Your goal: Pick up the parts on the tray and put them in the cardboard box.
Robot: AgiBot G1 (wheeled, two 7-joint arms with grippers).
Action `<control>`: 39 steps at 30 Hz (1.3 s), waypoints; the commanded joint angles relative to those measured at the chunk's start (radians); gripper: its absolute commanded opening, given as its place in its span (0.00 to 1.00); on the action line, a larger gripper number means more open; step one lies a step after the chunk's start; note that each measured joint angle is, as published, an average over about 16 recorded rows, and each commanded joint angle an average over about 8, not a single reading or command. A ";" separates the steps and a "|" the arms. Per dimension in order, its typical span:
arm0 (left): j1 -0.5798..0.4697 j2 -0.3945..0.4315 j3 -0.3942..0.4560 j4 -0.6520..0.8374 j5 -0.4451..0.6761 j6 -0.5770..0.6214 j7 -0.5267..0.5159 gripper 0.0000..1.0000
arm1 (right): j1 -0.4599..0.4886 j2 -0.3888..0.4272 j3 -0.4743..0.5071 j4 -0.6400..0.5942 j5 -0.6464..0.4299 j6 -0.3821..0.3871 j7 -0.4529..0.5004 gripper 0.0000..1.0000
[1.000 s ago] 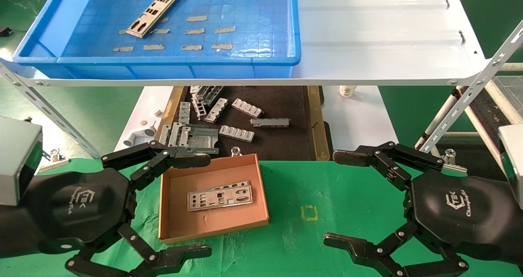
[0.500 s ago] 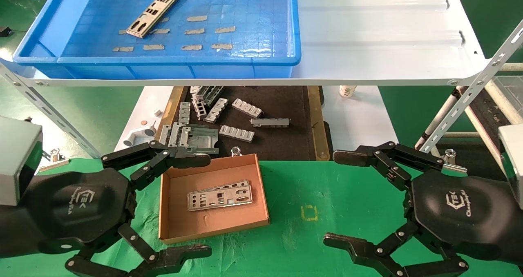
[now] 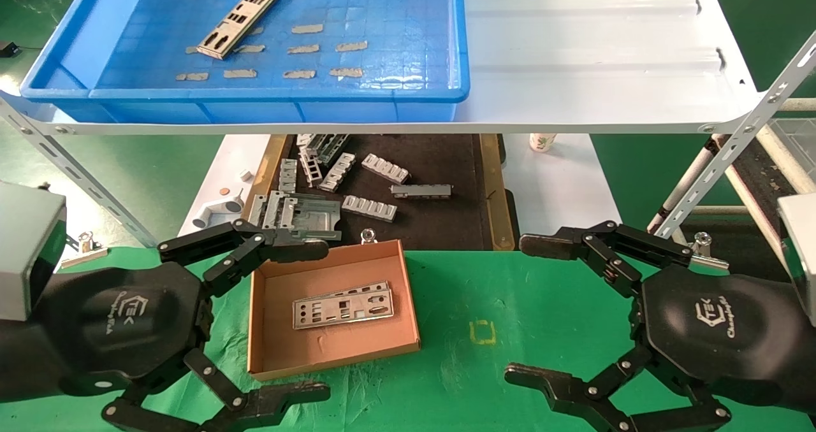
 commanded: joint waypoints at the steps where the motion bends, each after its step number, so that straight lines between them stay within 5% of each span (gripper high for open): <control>1: 0.000 0.000 0.000 0.000 0.000 0.000 0.000 1.00 | 0.000 0.000 0.000 0.000 0.000 0.000 0.000 1.00; 39: 0.000 0.000 0.000 0.000 0.000 0.000 0.000 1.00 | 0.000 0.000 0.000 0.000 0.000 0.000 0.000 1.00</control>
